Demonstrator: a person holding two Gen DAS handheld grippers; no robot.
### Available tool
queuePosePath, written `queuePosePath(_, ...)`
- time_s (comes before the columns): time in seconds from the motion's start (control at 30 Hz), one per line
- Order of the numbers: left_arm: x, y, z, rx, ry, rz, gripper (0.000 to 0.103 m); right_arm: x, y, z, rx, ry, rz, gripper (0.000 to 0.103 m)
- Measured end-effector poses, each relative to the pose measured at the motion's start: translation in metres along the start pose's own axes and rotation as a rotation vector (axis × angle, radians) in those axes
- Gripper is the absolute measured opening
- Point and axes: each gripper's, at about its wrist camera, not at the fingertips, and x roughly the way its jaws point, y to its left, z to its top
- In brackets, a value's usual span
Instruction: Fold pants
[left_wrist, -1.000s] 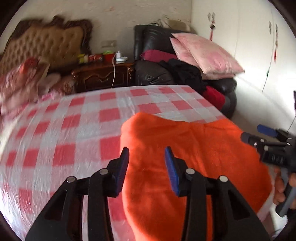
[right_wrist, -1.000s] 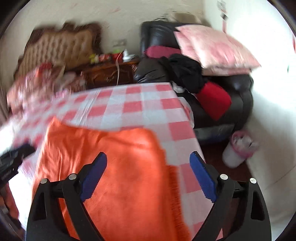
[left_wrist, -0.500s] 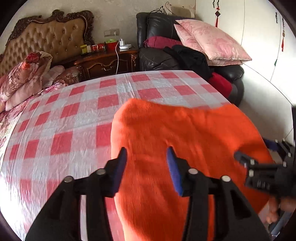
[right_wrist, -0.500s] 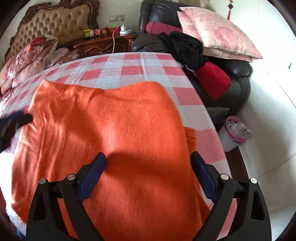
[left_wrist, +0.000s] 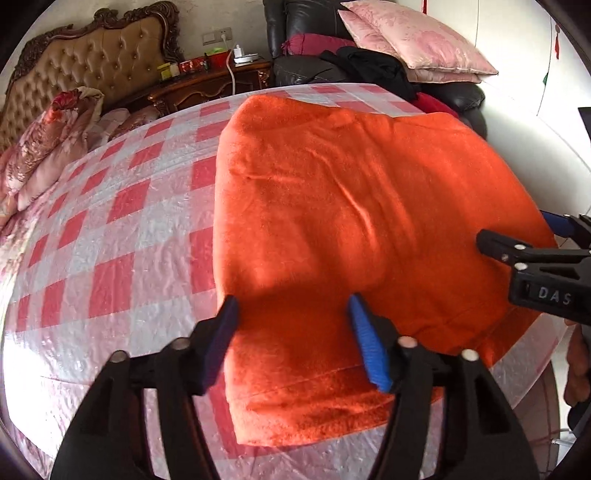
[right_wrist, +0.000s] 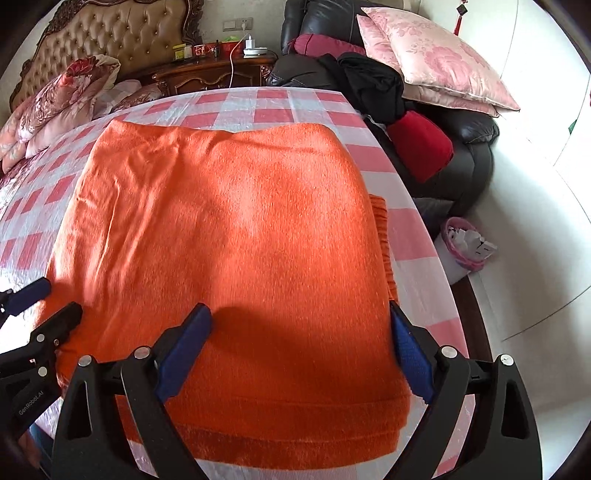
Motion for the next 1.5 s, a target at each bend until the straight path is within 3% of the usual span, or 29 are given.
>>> queuePosePath(0.3,-0.005,0.011,-0.006,-0.049,0.036,0.011,0.082,-0.005,-0.002,-0.007,-0.009,0.001,0.01,0.089)
queuePosePath(0.53,-0.02,0.012,-0.003,-0.068,-0.004,0.086,0.086,-0.01,-0.018,-0.012,0.002,-0.006,-0.071,0.092)
queuePosePath(0.67,-0.033,0.009,-0.001,-0.08,-0.051,0.068,0.087,-0.007,-0.024,-0.013,0.019,0.003,-0.051,0.092)
queuePosePath(0.83,-0.047,0.001,0.004,-0.088,-0.103,0.068,0.097,-0.006,-0.025,-0.013,0.023,0.003,-0.051,0.092)
queuePosePath(0.97,-0.048,-0.013,0.003,-0.041,-0.128,0.061,0.101,-0.011,-0.025,-0.012,0.03,0.001,-0.062,0.092)
queuePosePath(1.07,-0.043,-0.018,0.002,-0.016,-0.108,0.039,0.101,-0.017,-0.026,-0.01,0.034,-0.009,-0.063,0.092)
queuePosePath(1.17,-0.045,-0.015,0.0,-0.013,-0.101,-0.036,0.101,-0.025,-0.028,-0.01,0.04,-0.018,-0.063,0.092)
queuePosePath(1.5,-0.074,-0.014,-0.001,-0.05,-0.088,-0.036,0.101,-0.075,-0.019,-0.016,0.02,-0.067,-0.067,0.092)
